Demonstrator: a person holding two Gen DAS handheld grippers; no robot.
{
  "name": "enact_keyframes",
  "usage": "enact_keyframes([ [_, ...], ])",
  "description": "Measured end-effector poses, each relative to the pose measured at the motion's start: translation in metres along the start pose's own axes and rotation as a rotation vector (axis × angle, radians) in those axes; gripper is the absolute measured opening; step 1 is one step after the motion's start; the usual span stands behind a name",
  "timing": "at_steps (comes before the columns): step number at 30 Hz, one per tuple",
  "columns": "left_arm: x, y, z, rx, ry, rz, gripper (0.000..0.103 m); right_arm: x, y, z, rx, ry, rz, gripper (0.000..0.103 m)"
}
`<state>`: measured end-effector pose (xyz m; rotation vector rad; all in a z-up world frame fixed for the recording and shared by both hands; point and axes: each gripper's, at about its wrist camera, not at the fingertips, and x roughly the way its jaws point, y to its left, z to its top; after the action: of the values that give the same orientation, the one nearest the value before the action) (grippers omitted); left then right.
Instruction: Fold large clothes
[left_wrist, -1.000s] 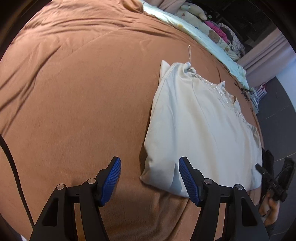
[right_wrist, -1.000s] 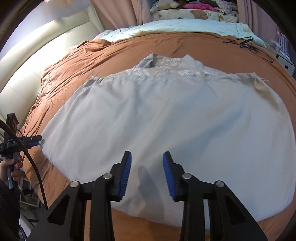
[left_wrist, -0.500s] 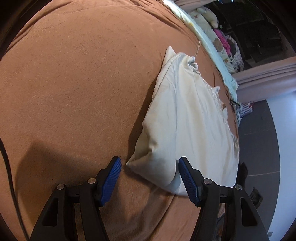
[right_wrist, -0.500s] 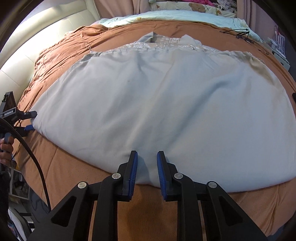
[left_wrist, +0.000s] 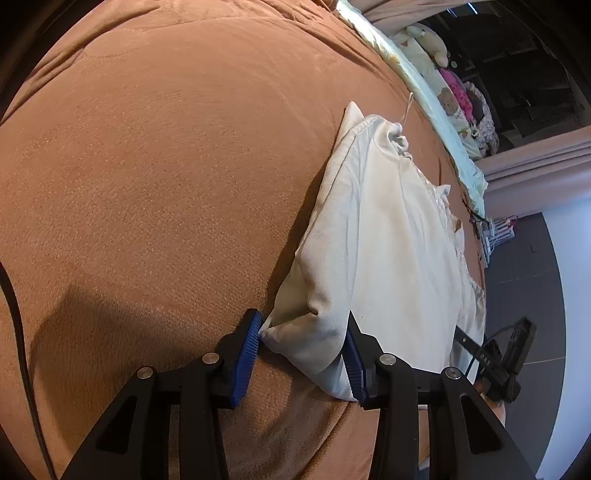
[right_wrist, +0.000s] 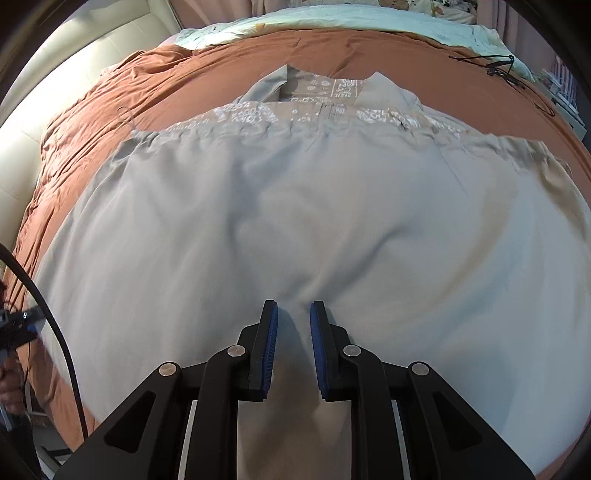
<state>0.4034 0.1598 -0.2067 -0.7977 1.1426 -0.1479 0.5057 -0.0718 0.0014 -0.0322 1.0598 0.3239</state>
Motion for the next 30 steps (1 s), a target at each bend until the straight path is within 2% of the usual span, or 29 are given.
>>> enact_keyframes([
  [6, 0.0, 0.004, -0.001, -0.059, -0.017, -0.001, 0.045, 0.032, -0.006, 0.044, 0.01, 0.015, -0.012, 0.015],
  [12, -0.004, 0.005, -0.006, -0.072, -0.032, 0.007, 0.045, 0.065, -0.013, 0.086, 0.025, 0.009, -0.052, 0.012],
  [19, -0.005, 0.005, -0.008, -0.096, -0.041, 0.019, 0.045, 0.093, -0.022, 0.12, 0.044, -0.001, -0.054, 0.011],
  [22, -0.002, 0.001, -0.008, -0.106, -0.056, 0.032, 0.045, 0.092, -0.023, 0.122, 0.048, -0.004, -0.046, 0.011],
  [25, -0.003, -0.001, -0.01, -0.096, -0.063, 0.047, 0.044, 0.077, -0.023, 0.11, 0.071, -0.005, 0.006, 0.011],
  [28, -0.005, 0.0, -0.011, -0.106, -0.059, 0.039, 0.037, 0.055, -0.016, 0.091, 0.035, -0.033, 0.022, 0.011],
  [30, -0.007, -0.002, -0.011, -0.112, -0.054, 0.028, 0.028, 0.039, -0.014, 0.076, 0.027, -0.044, 0.05, 0.011],
])
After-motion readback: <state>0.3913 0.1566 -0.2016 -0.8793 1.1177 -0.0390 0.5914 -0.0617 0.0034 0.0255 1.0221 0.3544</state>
